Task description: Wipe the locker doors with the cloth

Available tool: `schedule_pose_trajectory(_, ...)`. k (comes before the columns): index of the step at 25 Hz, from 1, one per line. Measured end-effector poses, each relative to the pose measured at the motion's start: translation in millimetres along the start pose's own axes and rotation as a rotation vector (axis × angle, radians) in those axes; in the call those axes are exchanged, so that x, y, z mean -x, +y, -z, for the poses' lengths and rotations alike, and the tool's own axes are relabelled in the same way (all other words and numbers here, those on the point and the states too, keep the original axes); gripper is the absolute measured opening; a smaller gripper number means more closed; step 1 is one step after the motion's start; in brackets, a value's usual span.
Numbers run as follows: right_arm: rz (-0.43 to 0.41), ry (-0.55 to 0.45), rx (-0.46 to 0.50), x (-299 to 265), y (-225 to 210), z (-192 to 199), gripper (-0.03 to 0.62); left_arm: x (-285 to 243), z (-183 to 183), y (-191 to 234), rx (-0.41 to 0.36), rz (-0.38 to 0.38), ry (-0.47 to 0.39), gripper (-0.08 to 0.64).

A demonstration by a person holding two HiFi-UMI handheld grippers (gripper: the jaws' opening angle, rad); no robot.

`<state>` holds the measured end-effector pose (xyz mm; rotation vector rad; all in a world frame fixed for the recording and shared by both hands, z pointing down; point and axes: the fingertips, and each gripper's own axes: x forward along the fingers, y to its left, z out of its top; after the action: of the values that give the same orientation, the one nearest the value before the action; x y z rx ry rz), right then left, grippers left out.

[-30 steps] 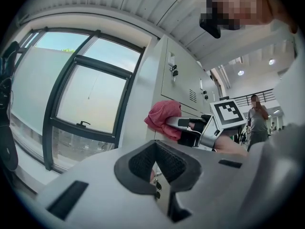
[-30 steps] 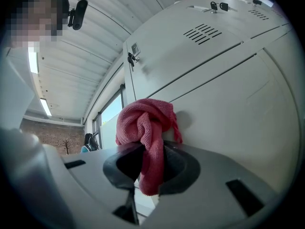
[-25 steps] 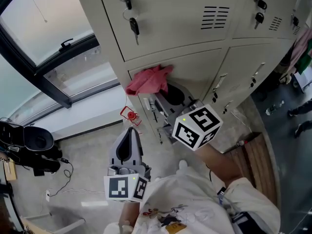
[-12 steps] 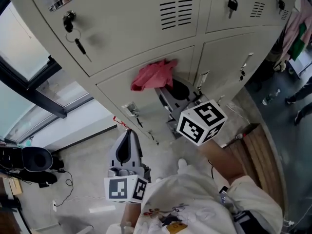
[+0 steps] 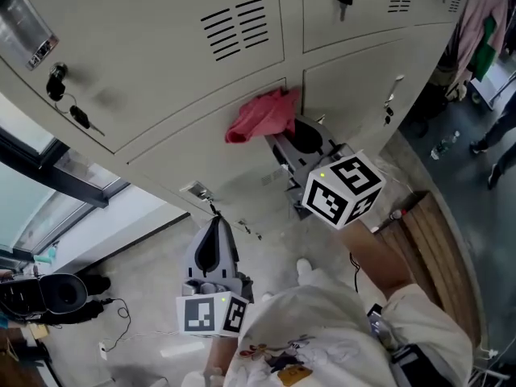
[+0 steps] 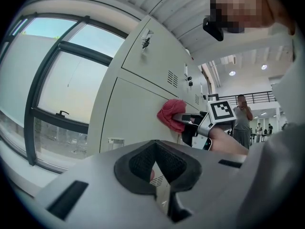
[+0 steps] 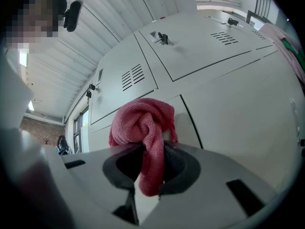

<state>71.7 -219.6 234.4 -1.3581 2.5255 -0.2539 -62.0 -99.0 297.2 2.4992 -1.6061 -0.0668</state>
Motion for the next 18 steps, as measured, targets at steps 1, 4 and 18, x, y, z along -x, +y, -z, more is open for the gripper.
schedule_pose_trajectory(1, 0.003, 0.0, 0.002, 1, -3, 0, 0.077, -2, 1, -1, 0.0, 0.002, 0.002, 0.002)
schedule_pose_trajectory(4, 0.014, 0.006, 0.005, 4, -10, 0, 0.077, -6, 3, -4, 0.002, 0.007, 0.008, 0.002)
schedule_pose_trajectory(18, 0.068, 0.078, 0.009, 14, -30, 34, 0.077, -9, 16, -7, 0.014, 0.017, 0.043, 0.002)
